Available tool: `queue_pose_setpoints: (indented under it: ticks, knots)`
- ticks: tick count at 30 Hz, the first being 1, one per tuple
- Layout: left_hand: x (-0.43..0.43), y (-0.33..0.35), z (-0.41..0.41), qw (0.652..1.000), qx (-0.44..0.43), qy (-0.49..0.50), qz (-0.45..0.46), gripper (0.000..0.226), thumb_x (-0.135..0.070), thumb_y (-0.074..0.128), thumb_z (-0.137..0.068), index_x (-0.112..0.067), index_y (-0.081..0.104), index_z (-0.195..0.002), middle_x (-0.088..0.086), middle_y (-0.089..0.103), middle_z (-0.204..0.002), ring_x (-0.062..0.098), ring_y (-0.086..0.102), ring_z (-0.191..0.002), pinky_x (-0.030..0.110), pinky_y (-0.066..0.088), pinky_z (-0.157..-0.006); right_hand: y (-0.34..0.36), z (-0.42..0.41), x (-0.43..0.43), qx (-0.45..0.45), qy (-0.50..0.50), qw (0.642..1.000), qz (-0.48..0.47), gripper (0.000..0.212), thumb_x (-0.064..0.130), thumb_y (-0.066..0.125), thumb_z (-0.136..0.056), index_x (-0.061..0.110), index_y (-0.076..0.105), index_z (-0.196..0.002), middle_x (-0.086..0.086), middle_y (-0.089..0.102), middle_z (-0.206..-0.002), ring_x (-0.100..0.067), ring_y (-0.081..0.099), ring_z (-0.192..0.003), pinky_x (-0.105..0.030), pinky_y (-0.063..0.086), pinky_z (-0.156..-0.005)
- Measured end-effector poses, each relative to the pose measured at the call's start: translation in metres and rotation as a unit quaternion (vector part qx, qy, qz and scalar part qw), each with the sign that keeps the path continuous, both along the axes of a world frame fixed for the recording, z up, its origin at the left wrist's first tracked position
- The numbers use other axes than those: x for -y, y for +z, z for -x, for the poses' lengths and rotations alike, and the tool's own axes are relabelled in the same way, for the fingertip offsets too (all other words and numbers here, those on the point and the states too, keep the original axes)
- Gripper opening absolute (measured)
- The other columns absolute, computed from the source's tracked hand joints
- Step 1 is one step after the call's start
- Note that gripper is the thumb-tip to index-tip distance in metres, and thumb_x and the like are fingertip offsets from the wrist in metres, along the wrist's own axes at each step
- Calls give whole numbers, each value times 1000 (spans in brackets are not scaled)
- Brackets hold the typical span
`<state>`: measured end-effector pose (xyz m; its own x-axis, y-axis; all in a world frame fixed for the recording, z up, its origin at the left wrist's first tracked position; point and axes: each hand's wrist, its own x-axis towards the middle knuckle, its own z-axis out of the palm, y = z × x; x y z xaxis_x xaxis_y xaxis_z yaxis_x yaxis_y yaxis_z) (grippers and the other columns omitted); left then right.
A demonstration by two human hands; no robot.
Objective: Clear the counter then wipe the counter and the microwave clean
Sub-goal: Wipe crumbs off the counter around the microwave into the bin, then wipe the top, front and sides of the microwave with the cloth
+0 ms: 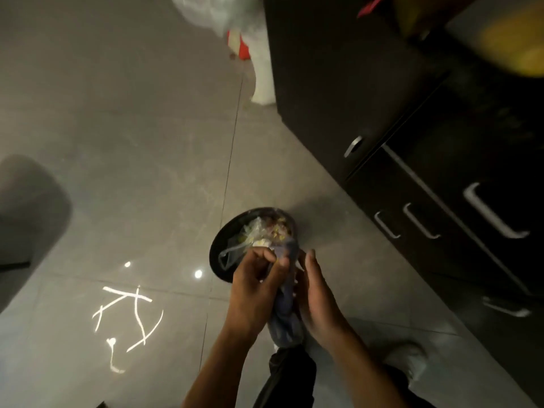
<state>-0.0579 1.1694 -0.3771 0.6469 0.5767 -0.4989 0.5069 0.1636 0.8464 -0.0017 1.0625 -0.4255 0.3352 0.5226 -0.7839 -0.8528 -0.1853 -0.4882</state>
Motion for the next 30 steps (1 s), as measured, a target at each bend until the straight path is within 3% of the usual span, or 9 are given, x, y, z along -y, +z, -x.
queue_pose_setpoints:
  ticks: [4, 7, 10, 12, 15, 19, 23, 27, 30]
  knots:
    - [25, 96, -33, 988, 36, -124, -85, 10, -27, 78, -89, -22, 69, -88, -7, 72, -86, 12, 71, -82, 23, 55, -73, 123, -24, 24, 81, -79, 993, 17, 88, 88, 59, -65, 32, 60, -133, 4, 67, -130, -10, 61, -123, -36, 46, -106]
    - [50, 186, -67, 964, 85, -227, -112, 18, -11, 79, -85, -28, 74, -89, -22, 73, -91, -2, 69, -87, 9, 46, -75, 222, -53, 49, 182, -152, 970, 53, 56, 61, 60, -80, 26, 62, -123, 5, 71, -117, -7, 66, -111, -28, 53, -94]
    - [74, 273, -104, 918, 183, -315, -155, 10, -24, 80, -86, -29, 76, -94, -28, 71, -108, -2, 67, -105, 21, 50, -91, 307, -81, 86, 221, -228, 947, 43, 33, 51, 57, -92, 23, 69, -104, 5, 76, -98, -6, 72, -94, -20, 55, -74]
    - [93, 329, -128, 884, 237, -364, -175, 14, -37, 73, -91, -27, 77, -101, -23, 70, -121, 2, 65, -114, 37, 49, -99, 353, -95, 115, 229, -272, 934, 46, 39, 53, 49, -88, 30, 67, -113, 11, 75, -107, -4, 69, -104, -22, 53, -83]
    - [129, 402, -152, 853, 298, -376, -205, 22, -43, 69, -92, -32, 73, -111, -25, 67, -123, 2, 65, -111, 35, 52, -95, 424, -105, 165, 280, -322, 904, 19, 35, 50, 54, -95, 37, 64, -125, 3, 69, -126, -5, 67, -110, -31, 50, -91]
    - [194, 490, -178, 806, 388, -391, -217, 23, -37, 66, -94, -31, 69, -116, -24, 66, -117, 8, 66, -110, 23, 51, -93, 528, -99, 248, 316, -410, 855, 15, 78, 79, 80, -50, 36, 66, -114, -3, 70, -118, -7, 68, -105, -34, 50, -96]
    - [268, 548, -198, 726, 486, -410, -262, 16, -28, 65, -96, -22, 71, -110, -19, 69, -114, 10, 64, -111, 31, 51, -95, 618, -79, 345, 433, -393, 806, 94, 68, 89, 75, -34, 49, 71, -88, 11, 74, -97, -3, 69, -95, -22, 53, -83]
    - [332, 568, -207, 658, 532, -446, -291, 14, -24, 65, -97, -16, 71, -108, -12, 69, -113, 14, 63, -109, 41, 51, -93, 675, -54, 434, 545, -327, 737, 230, 62, 94, 51, -61, 47, 65, -97, 13, 69, -93, 0, 65, -83, -17, 53, -70]
    - [371, 565, -217, 631, 526, -473, -318, 14, -27, 66, -96, -20, 71, -108, -14, 69, -113, 13, 61, -110, 43, 48, -93, 688, -55, 493, 602, -301, 677, 298, 34, 45, 47, -94, 13, 60, -93, 1, 61, -82, -11, 58, -71, -13, 45, -62]
